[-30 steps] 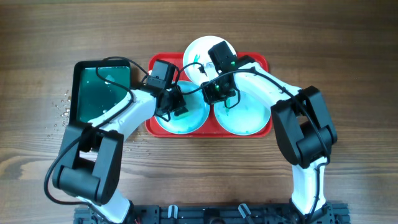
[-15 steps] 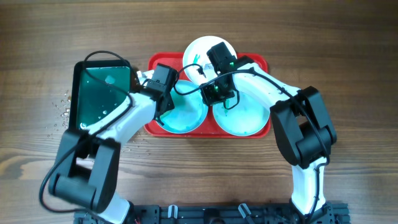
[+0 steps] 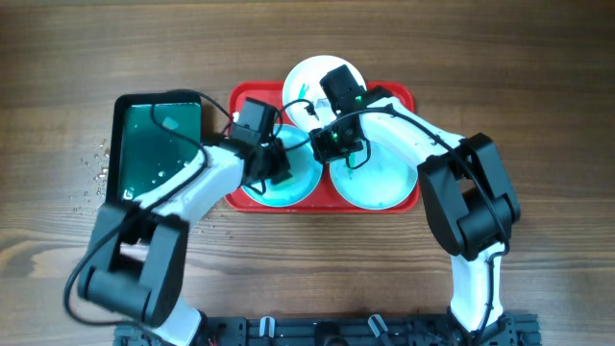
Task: Clean dirty plates on tray and stack at the side
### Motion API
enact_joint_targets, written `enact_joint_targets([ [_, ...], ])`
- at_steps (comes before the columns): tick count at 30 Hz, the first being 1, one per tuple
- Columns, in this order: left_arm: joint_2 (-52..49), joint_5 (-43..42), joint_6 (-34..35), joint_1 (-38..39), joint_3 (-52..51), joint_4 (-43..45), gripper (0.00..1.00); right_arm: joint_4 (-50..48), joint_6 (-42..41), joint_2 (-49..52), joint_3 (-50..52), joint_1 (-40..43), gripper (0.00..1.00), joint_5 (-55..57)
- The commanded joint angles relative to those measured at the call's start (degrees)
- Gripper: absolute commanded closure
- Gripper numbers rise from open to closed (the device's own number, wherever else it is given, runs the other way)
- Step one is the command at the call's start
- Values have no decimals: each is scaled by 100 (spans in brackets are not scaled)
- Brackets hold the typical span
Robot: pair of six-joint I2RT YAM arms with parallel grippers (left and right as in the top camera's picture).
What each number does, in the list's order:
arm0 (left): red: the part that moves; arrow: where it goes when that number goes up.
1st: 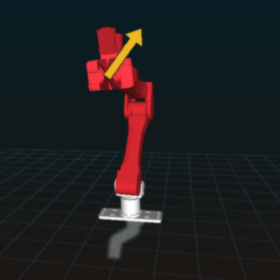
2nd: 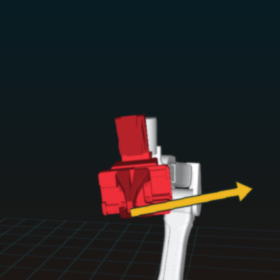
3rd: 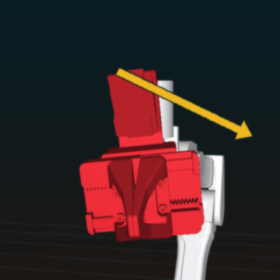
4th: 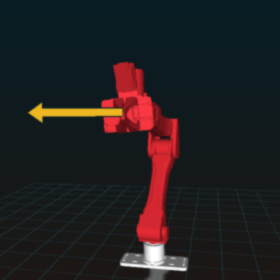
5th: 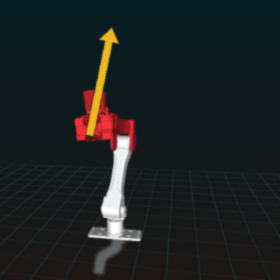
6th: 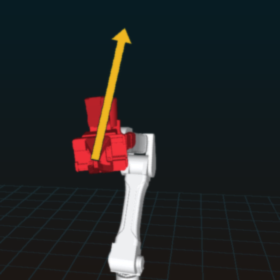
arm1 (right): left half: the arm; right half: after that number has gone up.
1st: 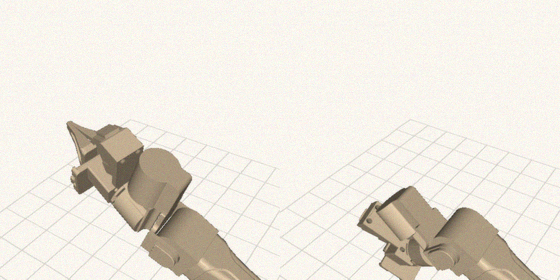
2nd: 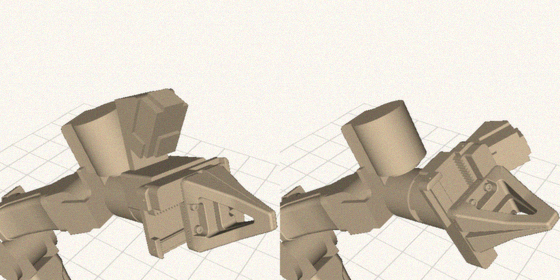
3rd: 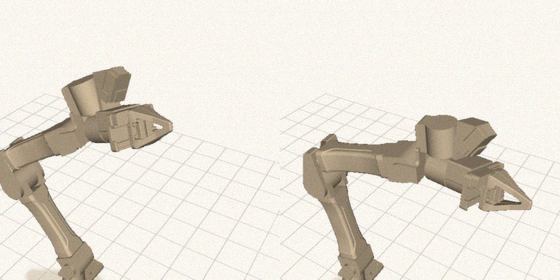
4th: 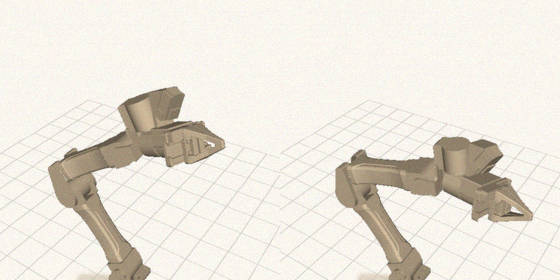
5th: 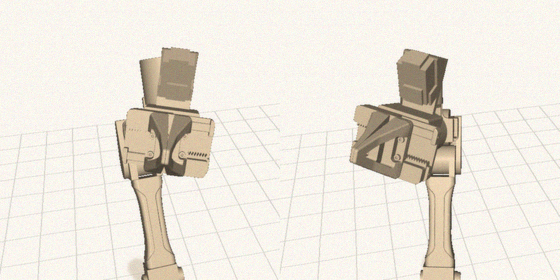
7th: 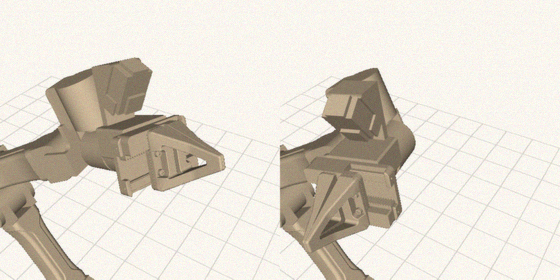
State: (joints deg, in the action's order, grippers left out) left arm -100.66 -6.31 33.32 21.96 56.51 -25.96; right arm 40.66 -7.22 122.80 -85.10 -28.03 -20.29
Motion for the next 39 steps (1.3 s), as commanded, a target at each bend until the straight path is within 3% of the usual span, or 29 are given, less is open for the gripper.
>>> enact_joint_targets([
  [1, -424, 595, -7, 11, -26, -133, 96, 26, 107, 118, 39, 28, 90, 146],
  [7, -306, 2516, -4, -9, -26, -717, 96, 50, 105, 118, 39, 28, 90, 144],
  [11, 140, 3047, -4, -9, -26, -931, 96, 46, 105, 118, 39, 28, 90, 144],
  [16, 876, 2903, 17, -9, -26, -896, 96, 44, 103, 116, 37, 28, 96, 46],
  [22, 1801, 1805, 22, -26, -26, -835, 96, 116, 105, 81, -212, 24, 96, -516],
  [26, 2817, 1657, 610, -455, -26, -935, 96, 297, 107, -201, -341, 24, 96, -481],
  [32, 3995, 1639, 680, -1604, -26, -1593, 96, 616, 92, -1012, -343, -17, 96, 800],
  [39, 4129, 1637, 651, -2385, -26, -2417, 96, 796, -28, -2085, -577, -597, 96, 3644],
])
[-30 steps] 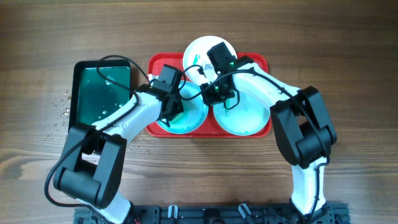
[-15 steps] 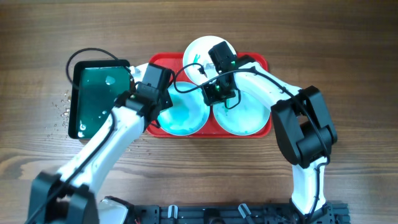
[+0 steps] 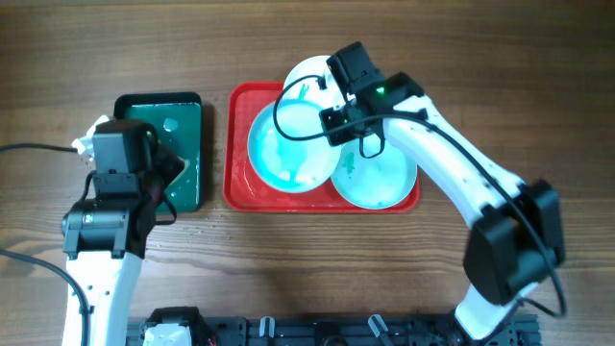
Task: Clean dirty plates on tray and stack at the side
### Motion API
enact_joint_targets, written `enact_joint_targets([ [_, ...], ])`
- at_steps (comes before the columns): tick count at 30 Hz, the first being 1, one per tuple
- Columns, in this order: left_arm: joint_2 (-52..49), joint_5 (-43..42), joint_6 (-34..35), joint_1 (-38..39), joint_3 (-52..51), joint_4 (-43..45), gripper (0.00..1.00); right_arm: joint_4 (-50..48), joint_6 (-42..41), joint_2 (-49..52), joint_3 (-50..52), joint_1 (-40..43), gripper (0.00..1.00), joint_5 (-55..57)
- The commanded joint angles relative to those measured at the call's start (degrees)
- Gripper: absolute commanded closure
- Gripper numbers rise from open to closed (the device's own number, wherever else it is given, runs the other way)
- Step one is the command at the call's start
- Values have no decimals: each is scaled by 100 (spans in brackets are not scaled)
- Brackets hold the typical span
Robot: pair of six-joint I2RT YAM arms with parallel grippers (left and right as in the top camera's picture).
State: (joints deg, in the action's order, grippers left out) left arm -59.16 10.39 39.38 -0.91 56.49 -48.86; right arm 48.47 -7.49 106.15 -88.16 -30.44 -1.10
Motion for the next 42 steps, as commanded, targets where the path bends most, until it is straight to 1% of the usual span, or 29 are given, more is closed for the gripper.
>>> enact_joint_targets([
  [1, -50, -33, 28, -98, -24, -181, 96, 48, 63, -492, -354, -535, 96, 2347],
  [4, -105, -33, 28, -98, -24, -236, 96, 107, 549, -525, -603, -1038, 96, 3672],
  [7, -129, -33, 28, -98, -24, -267, 96, -199, 1440, -522, -612, -1644, 96, 5195],
  [8, -129, -33, 28, -98, -24, -289, 96, -330, 1749, -522, -612, -1818, 96, 5547],
  [10, -129, -33, 28, -98, -24, -317, 96, -619, 2284, -522, -612, -2065, 96, 6013],
  [11, -129, -33, 28, -98, -24, -341, 96, -894, 2789, -522, -612, -2304, 96, 6251],
  [14, -129, -33, 28, -98, -24, -393, 96, -1338, 3338, -522, -612, -2634, 96, 6620],
  [17, -129, -33, 28, -98, -24, -422, 96, -1554, 3733, -522, -612, -2909, 96, 6738],
  [21, -129, -33, 28, -98, -24, -422, 96, -1606, 3807, -522, -612, -3097, 96, 6723],
  [24, -129, -35, 28, -98, -24, -422, 96, -1600, 3622, -522, -612, -3108, 96, 6717],
  [26, -129, -35, 28, -98, -24, -426, 96, -1552, 3362, -522, -610, -3104, 96, 6498],
  [28, -129, -33, 28, -98, -24, -437, 96, -1377, 3018, -522, -601, -3060, 96, 6026],
  [29, -129, -35, 28, -98, -24, -439, 96, -1123, 2503, -522, -601, -2924, 96, 5556],
  [32, -129, -35, 28, -98, -24, -442, 96, -507, 1034, -522, -601, -2135, 96, 4153],
  [33, -129, -35, 28, -98, -24, -446, 96, -313, 586, -522, -601, -1705, 96, 3407],
  [34, -129, -33, 28, -98, -24, -457, 96, -173, 317, -522, -599, -1279, 96, 2610],
  [36, -129, -33, 28, -98, -24, -468, 96, 46, 22, -509, -590, -52, 96, 688],
  [37, -129, -35, 28, -98, -24, -470, 96, 109, -76, -496, -590, 452, 96, 98],
  [38, -129, -35, 28, -98, -24, -472, 96, 201, -214, -474, -590, 1161, 96, -538],
  [40, -129, -35, 28, -98, -24, -479, 96, 411, -365, -422, -581, 2417, 96, -1261],
  [42, -129, -35, 28, -98, -24, -479, 96, 527, -361, -382, -459, 3469, 96, -1504],
])
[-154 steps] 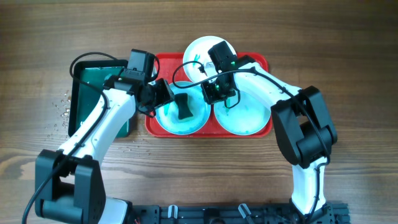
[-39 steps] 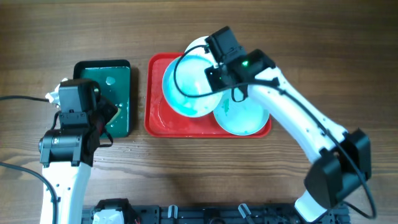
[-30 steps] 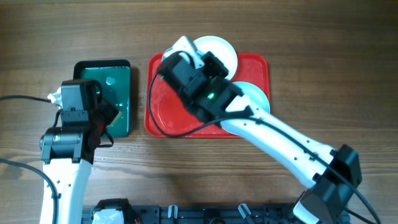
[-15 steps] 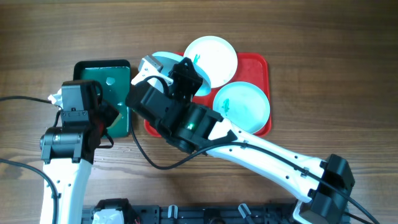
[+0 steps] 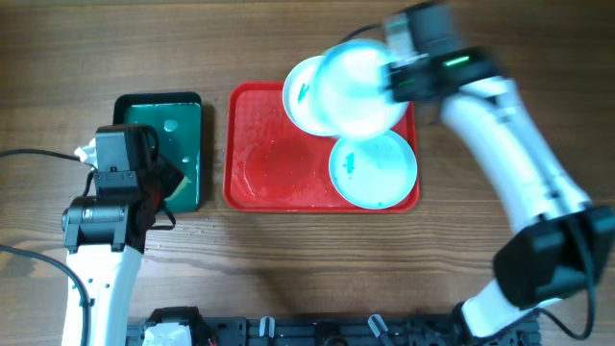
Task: Clean dirty plates on tray and stack at the side
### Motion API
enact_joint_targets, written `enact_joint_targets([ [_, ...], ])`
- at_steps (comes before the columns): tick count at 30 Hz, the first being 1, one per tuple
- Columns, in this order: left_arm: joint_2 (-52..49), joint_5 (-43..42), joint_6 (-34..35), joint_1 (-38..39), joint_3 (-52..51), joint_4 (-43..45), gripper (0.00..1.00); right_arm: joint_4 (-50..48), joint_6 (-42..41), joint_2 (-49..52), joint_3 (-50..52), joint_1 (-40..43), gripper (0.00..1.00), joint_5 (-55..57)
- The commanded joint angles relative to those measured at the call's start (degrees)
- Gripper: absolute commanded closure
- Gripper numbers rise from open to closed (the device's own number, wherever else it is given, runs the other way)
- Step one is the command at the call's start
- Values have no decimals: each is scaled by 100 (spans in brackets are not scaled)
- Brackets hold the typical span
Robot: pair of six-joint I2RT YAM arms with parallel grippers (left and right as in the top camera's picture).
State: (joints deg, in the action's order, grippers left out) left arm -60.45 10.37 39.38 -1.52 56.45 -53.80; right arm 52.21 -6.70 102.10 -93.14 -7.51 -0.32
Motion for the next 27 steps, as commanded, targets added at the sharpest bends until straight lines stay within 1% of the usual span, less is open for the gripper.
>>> enact_joint_targets([
  [1, 0, -33, 31, -37, -20, 15, 96, 186, -426, 46, 114, 1550, 96, -1580],
  [4, -7, -35, 31, -37, -20, 15, 96, -39, -407, 90, 595, 2621, 96, -1582],
  [5, -13, -35, 33, -37, -20, 17, 96, -254, -422, 105, 839, 2892, 96, -1580],
  [7, -46, -76, 31, -37, -20, 17, 96, -584, -496, 133, 1193, 3178, 96, -1580],
  [9, -114, -118, 31, -35, -20, 17, 96, -951, -590, 186, 1528, 3351, 96, -1578],
  [12, -195, -116, 31, -35, -20, 37, 96, -1357, -595, 223, 1801, 3320, 96, -1539],
  [16, -284, -116, 28, -35, -20, 37, 96, -1541, -743, 365, 1853, 3270, 94, -1349],
  [18, -308, -116, 28, -37, -20, 39, 96, -1561, -752, 404, 1853, 3268, 74, -1349],
  [19, -310, -116, 28, -35, -20, 46, 96, -1567, -745, 407, 1853, 3252, 60, -1401],
  [20, -310, -116, 28, -37, -20, 57, 96, -1567, -739, 407, 1853, 3235, 53, -1458],
  [23, -310, -118, 31, -35, -20, 96, 96, -1561, -684, 407, 1853, 3117, 51, -1696],
  [25, -310, -118, 31, -35, -20, 103, 96, -1624, -479, 407, 1853, 2938, 50, -2236],
  [27, -310, -118, 31, -35, -20, 105, 96, -1803, -310, 407, 1853, 2490, 45, -2848],
])
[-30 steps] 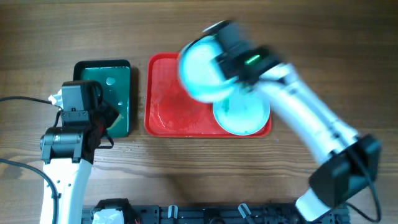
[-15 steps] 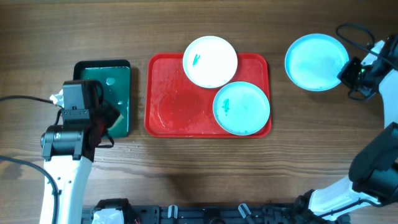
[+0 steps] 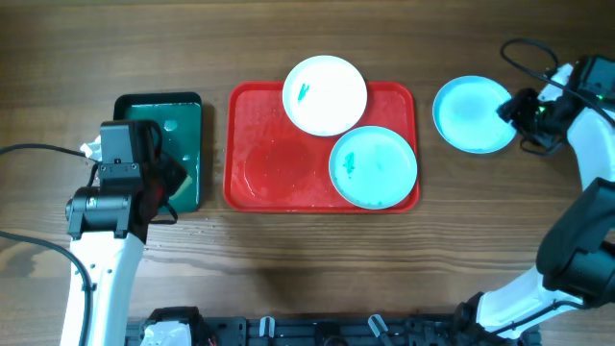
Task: Clean dirty plates on tray and stack at the side
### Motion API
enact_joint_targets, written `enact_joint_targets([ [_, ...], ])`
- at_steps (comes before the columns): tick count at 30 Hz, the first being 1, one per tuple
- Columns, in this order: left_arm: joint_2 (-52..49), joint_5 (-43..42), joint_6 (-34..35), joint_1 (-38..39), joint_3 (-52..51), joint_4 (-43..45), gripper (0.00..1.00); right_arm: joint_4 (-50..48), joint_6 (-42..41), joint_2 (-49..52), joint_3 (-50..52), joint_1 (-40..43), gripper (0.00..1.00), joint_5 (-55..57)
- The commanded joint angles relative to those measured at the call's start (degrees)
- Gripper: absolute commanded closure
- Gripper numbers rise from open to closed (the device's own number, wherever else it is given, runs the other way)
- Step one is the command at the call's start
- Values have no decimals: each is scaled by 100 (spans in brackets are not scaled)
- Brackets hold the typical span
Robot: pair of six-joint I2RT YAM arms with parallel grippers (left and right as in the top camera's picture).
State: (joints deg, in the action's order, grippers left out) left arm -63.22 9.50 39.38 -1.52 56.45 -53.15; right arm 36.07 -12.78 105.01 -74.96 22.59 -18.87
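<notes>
The red tray (image 3: 269, 163) lies mid-table. On it, a white plate (image 3: 325, 94) with a teal smear sits at the back edge, and a light blue plate (image 3: 373, 166) with a teal smear sits at the front right. A second light blue plate (image 3: 471, 113), with no smear, lies on the wood right of the tray. My right gripper (image 3: 516, 110) is at that plate's right rim, closed on it. My left gripper (image 3: 161, 181) hangs over the green water basin (image 3: 178, 120). Its fingers are hidden under the wrist.
The left arm's body covers the basin's left half, and a cable runs from it off the left edge. A white scrap (image 3: 88, 148) shows by the left wrist. The right arm comes in from the right edge, with a cable looped above it.
My right gripper has moved with the clean light blue plate from above the tray's back right corner to the table right of the tray. The left arm has barely moved.
Both grippers were at the light blue plate on the tray's left half. Then my left gripper was back at the basin while the right held the plate's rim. Then the plate was held above the tray's back, and now it lies right of the tray.
</notes>
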Motion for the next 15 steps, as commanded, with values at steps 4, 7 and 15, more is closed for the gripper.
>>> enact_joint_targets([
  [4, -33, -31, 31, -35, -20, 42, 96, -734, 205, 118, 35, -1683, 39, -726],
  [7, -33, -33, 31, -35, -20, 37, 96, -1274, -46, 133, 35, -2564, 32, 175],
  [15, -33, -136, 31, -20, -20, 42, 96, -2155, -1722, 772, 33, -3945, 42, 1963],
])
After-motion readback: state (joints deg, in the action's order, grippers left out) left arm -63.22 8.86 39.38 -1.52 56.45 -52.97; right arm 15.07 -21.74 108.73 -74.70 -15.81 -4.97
